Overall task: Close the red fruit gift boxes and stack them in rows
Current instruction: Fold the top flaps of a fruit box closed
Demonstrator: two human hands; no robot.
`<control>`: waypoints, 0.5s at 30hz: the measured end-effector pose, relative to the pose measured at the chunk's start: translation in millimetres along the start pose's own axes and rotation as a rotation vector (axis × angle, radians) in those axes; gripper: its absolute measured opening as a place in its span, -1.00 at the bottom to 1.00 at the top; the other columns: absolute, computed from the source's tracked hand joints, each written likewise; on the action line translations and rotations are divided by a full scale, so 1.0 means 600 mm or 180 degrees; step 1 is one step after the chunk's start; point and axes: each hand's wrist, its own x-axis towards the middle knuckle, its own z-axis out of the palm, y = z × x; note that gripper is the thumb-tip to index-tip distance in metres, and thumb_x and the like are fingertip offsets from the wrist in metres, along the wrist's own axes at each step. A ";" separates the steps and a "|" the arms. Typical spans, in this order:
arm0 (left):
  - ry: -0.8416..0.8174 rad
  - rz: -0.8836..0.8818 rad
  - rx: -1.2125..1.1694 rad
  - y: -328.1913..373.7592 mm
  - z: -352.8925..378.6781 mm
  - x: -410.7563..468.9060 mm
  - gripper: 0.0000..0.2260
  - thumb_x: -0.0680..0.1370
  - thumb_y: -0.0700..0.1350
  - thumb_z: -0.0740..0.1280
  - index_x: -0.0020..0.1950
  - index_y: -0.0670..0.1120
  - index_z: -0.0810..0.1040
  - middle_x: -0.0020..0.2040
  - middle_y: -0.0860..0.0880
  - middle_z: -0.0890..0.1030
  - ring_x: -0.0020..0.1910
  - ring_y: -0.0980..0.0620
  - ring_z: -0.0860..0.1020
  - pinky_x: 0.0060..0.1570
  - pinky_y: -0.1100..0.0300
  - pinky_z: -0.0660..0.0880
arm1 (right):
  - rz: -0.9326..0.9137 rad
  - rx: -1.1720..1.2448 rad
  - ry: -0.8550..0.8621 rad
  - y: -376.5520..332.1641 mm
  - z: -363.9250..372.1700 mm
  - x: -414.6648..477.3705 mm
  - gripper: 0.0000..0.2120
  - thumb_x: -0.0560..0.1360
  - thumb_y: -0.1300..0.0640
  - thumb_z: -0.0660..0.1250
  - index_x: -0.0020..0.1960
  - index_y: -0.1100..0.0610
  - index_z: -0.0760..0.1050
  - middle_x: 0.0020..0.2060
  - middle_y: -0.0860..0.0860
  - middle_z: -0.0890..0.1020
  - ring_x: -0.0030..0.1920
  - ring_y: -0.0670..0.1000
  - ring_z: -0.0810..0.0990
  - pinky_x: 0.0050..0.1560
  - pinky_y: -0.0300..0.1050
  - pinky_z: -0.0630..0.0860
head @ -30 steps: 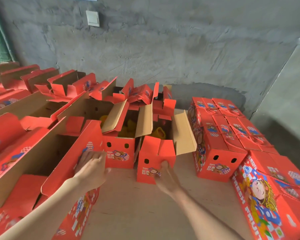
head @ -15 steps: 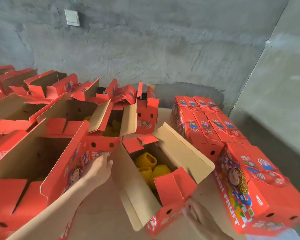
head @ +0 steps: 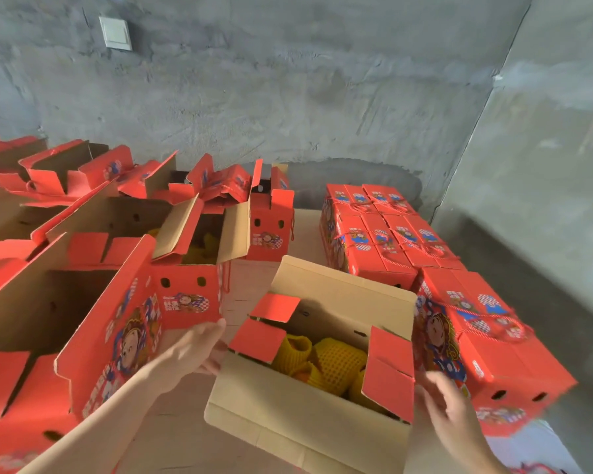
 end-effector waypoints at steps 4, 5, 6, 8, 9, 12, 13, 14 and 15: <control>0.0351 -0.0023 -0.0096 0.013 0.023 0.006 -0.65 0.63 -0.05 0.17 0.39 -0.13 0.36 -0.24 -0.14 0.57 -0.46 0.06 0.49 -0.45 0.27 0.48 | 0.0325 0.0799 -0.0251 -0.074 0.037 -0.003 -0.59 0.55 0.02 0.16 0.39 -0.06 0.28 0.31 -0.24 0.32 0.36 -0.21 0.23 0.32 -0.25 0.11; 0.0457 0.0024 -0.0149 0.014 0.030 0.006 -0.67 0.62 -0.11 0.21 0.38 -0.14 0.40 -0.27 -0.09 0.53 -0.43 0.07 0.46 -0.48 0.29 0.43 | 0.0336 0.0781 -0.0313 -0.078 0.042 -0.003 -0.57 0.57 0.05 0.15 0.43 -0.03 0.24 0.33 -0.25 0.30 0.36 -0.24 0.21 0.32 -0.28 0.09; 0.0551 0.0121 -0.0194 0.015 0.034 0.003 -0.69 0.61 -0.16 0.23 0.36 -0.16 0.43 -0.22 -0.07 0.54 -0.37 0.08 0.48 -0.45 0.31 0.40 | 0.0296 0.0668 -0.0351 -0.075 0.047 0.000 -0.59 0.59 0.11 0.16 0.43 0.01 0.25 0.34 -0.23 0.30 0.37 -0.24 0.21 0.31 -0.31 0.09; 0.0710 0.0330 -0.0236 0.015 0.040 -0.002 -0.71 0.58 -0.25 0.27 0.30 -0.20 0.50 -0.03 -0.12 0.61 -0.23 0.08 0.55 -0.37 0.35 0.42 | 0.0245 0.0604 -0.0445 -0.082 0.061 0.002 -0.61 0.61 0.20 0.17 0.43 0.06 0.30 0.35 -0.18 0.33 0.37 -0.21 0.23 0.31 -0.32 0.10; 0.0770 0.0361 -0.0219 0.015 0.040 -0.006 -0.72 0.57 -0.28 0.28 0.28 -0.22 0.52 0.04 -0.16 0.62 -0.20 0.08 0.56 -0.36 0.36 0.44 | 0.0283 0.0656 -0.0431 -0.084 0.061 0.003 -0.61 0.61 0.22 0.17 0.43 0.05 0.31 0.35 -0.19 0.34 0.37 -0.22 0.23 0.31 -0.32 0.10; 0.0839 0.0298 -0.0221 0.009 0.039 -0.020 -0.77 0.56 -0.32 0.29 0.20 -0.24 0.58 -0.01 -0.17 0.64 -0.17 0.01 0.60 -0.32 0.31 0.50 | 0.0326 0.0657 -0.0495 -0.086 0.060 0.008 -0.60 0.60 0.22 0.18 0.42 0.01 0.32 0.34 -0.22 0.34 0.35 -0.25 0.24 0.27 -0.35 0.10; 0.0844 0.0300 -0.0247 0.005 0.040 -0.027 -0.77 0.56 -0.33 0.28 0.18 -0.23 0.59 -0.04 -0.15 0.64 -0.14 -0.01 0.61 -0.28 0.28 0.50 | 0.0280 0.0640 -0.0500 -0.090 0.063 0.011 -0.60 0.60 0.23 0.18 0.41 0.01 0.32 0.34 -0.22 0.34 0.34 -0.25 0.25 0.26 -0.37 0.11; 0.0859 0.0335 -0.0253 0.000 0.041 -0.037 -0.77 0.56 -0.35 0.26 0.15 -0.20 0.61 -0.05 -0.12 0.65 -0.12 -0.01 0.61 -0.24 0.27 0.49 | 0.0257 0.0645 -0.0509 -0.094 0.067 0.015 -0.61 0.60 0.25 0.18 0.40 0.02 0.33 0.34 -0.20 0.35 0.34 -0.25 0.26 0.24 -0.40 0.13; 0.0903 0.0373 -0.0245 -0.006 0.044 -0.047 -0.77 0.55 -0.36 0.26 0.11 -0.17 0.64 -0.06 -0.09 0.66 -0.11 0.01 0.60 -0.22 0.28 0.49 | 0.0230 0.0680 -0.0533 -0.100 0.071 0.018 -0.62 0.60 0.26 0.17 0.38 0.02 0.34 0.34 -0.17 0.37 0.34 -0.23 0.27 0.22 -0.45 0.14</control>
